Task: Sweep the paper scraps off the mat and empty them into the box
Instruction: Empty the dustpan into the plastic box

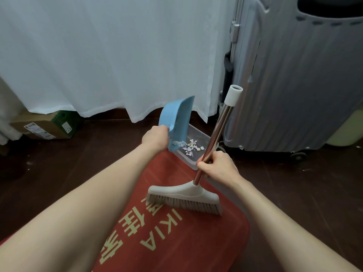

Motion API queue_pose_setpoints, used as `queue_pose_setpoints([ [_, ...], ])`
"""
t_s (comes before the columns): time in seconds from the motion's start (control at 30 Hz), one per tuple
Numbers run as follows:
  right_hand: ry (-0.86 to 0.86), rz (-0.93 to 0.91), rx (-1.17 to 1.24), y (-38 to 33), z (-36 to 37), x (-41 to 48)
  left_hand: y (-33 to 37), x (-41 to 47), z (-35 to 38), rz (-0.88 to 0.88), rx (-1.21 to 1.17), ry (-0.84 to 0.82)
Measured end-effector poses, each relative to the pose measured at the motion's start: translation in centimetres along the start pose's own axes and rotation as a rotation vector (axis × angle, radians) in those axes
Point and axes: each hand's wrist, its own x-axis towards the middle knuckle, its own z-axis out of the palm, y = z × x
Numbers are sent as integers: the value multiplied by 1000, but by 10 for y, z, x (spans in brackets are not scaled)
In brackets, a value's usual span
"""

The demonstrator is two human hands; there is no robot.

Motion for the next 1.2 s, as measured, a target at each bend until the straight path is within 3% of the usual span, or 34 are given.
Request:
queue_pose_setpoints([
  [0.23,4,-7,1,0,1,-1,8,-3,1,125,186,57],
  [1.2,18,-13,7,1,2,-7,-8,-23,-6,74,56,64],
])
